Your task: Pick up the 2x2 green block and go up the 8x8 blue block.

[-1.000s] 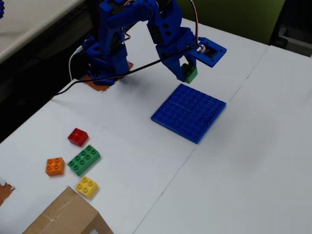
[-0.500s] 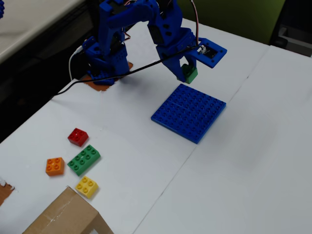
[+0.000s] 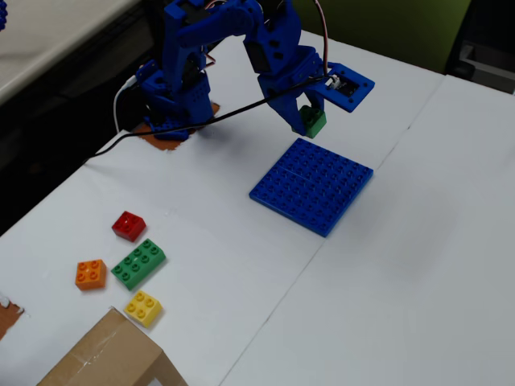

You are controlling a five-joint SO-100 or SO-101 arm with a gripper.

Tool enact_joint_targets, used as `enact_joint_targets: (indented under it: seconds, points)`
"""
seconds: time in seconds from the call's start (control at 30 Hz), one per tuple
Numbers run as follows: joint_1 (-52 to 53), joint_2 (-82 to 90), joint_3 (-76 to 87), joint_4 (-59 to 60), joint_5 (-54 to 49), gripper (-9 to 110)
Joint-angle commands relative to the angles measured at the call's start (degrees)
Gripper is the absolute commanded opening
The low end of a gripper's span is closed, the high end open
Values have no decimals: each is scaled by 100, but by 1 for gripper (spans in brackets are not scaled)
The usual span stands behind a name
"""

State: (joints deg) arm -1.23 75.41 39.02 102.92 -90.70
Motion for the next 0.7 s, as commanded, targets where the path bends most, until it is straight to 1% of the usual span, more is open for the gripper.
enact_joint_targets:
  seconds: [0.0,0.67]
  points:
    - [0,35,-62,114,-44,9]
    - [26,35,-62,114,-88,9]
